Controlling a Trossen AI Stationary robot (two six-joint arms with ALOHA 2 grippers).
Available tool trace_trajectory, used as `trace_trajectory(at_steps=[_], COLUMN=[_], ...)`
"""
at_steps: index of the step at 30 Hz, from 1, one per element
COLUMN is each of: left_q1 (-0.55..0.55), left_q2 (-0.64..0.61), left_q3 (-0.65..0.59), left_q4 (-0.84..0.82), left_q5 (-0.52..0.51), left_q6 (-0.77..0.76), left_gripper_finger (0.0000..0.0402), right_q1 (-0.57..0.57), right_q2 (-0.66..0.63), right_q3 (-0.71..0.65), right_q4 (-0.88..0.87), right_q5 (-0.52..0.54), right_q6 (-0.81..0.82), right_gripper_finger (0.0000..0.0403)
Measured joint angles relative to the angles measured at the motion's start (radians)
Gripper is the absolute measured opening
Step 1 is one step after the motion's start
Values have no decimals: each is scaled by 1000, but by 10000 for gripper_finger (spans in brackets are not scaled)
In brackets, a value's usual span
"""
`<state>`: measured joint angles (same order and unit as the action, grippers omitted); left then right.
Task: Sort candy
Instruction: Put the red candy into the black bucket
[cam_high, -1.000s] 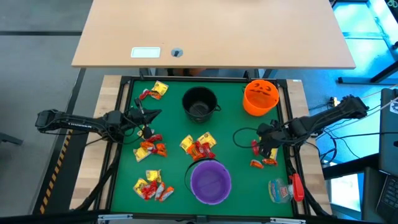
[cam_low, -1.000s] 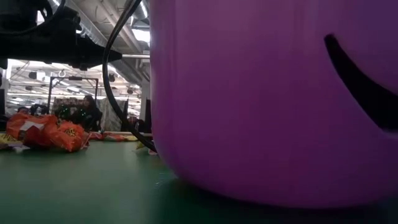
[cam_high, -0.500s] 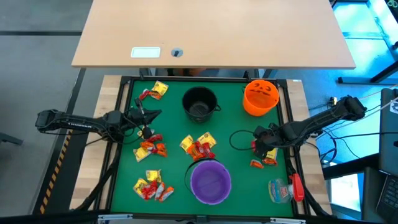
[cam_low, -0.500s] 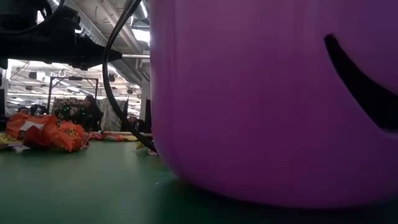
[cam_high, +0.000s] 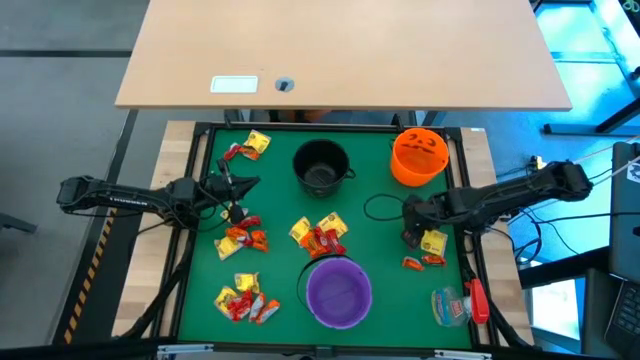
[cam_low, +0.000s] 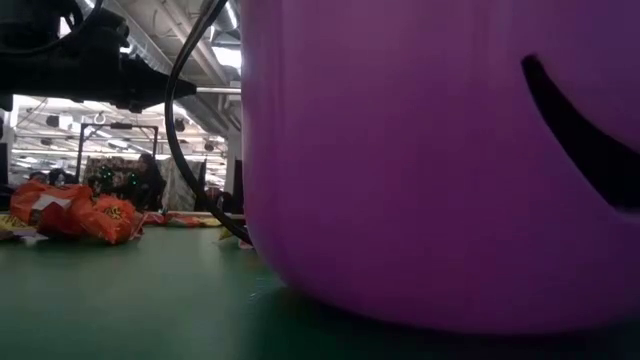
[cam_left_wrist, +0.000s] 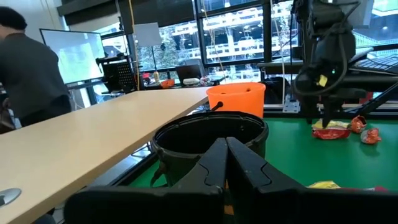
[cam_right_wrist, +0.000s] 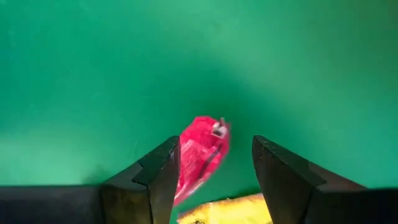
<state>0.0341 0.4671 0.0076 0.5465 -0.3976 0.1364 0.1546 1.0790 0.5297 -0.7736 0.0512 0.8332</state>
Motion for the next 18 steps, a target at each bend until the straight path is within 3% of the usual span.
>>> trace_trajectory(at_steps=[13, 18], left_q1=[0, 0], left_q2=[0, 0], left_q3=[0, 0], left_q4=[-7, -51], left_q5=[26, 26], left_q6=[-20, -22], left_gripper_finger=[0, 0], right_q1=[2, 2], right_q2=[0, 0], right_q3=[-83, -85], right_q4=[73, 102], right_q5=[-17, -17], right_q6=[26, 4], right_gripper_finger=[197, 159])
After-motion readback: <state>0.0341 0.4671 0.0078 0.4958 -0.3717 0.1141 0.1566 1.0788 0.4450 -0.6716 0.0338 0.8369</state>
